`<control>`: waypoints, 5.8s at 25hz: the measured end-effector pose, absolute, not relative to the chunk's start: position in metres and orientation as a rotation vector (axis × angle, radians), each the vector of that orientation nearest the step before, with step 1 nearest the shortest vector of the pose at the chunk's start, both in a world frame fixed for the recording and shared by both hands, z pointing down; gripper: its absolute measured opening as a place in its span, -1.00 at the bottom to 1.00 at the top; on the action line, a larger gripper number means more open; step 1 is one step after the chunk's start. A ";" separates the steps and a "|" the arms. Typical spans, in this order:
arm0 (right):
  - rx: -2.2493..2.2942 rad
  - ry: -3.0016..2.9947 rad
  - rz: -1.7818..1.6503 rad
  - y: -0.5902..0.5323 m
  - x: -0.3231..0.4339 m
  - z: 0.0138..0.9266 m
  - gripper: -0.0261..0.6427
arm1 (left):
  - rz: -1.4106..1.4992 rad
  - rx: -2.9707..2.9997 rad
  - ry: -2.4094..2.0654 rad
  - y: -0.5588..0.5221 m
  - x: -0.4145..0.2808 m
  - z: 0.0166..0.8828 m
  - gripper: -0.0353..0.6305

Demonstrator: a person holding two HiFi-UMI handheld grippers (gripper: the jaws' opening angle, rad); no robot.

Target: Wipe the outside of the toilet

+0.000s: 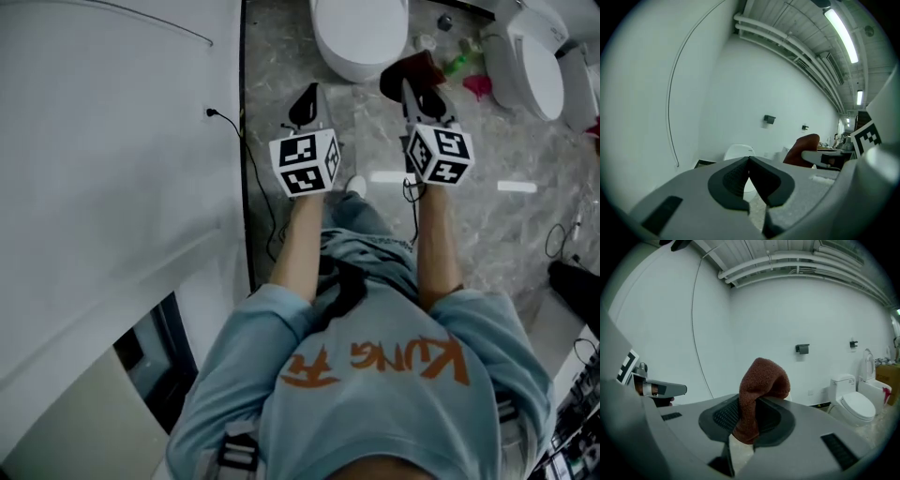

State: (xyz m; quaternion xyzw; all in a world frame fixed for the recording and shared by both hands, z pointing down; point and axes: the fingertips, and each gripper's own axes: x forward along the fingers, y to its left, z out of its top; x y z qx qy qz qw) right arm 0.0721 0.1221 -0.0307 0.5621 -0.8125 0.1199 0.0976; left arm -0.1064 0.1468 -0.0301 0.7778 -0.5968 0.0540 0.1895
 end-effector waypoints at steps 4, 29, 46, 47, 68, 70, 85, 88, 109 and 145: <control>1.606 -2.428 0.359 0.103 0.063 -0.026 -0.70 | 0.164 2.159 -1.688 0.128 -0.112 -0.029 -0.91; 1.233 -2.334 0.629 0.101 -0.027 0.191 -0.70 | 0.195 1.978 -1.614 0.103 -0.145 0.178 -0.91; 1.137 -2.252 0.656 0.048 -0.070 0.339 -0.70 | 0.347 1.897 -1.459 0.083 -0.154 0.334 -0.91; 1.126 -2.247 0.654 0.042 -0.073 0.346 -0.70 | 0.353 1.903 -1.445 0.078 -0.153 0.339 -0.91; 1.095 -2.103 0.565 -0.069 -0.120 0.470 -0.70 | 0.455 1.925 -1.303 -0.026 -0.180 0.423 -0.91; 1.085 -2.088 0.534 -0.076 -0.122 0.478 -0.70 | 0.455 1.923 -1.298 -0.032 -0.181 0.427 -0.91; 1.075 -2.017 0.365 -0.083 -0.096 0.501 -0.70 | 0.459 1.885 -1.282 -0.025 -0.182 0.452 -0.91; 1.100 -2.021 0.381 -0.081 -0.088 0.500 -0.70 | 0.450 1.863 -1.303 -0.023 -0.174 0.451 -0.91; 1.090 -2.047 0.375 -0.067 0.017 0.487 -0.70 | 0.420 1.791 -1.357 0.003 -0.069 0.425 -0.91; 1.112 -1.976 0.372 -0.146 0.216 0.503 -0.70 | 0.435 1.812 -1.391 -0.018 0.080 0.417 -0.91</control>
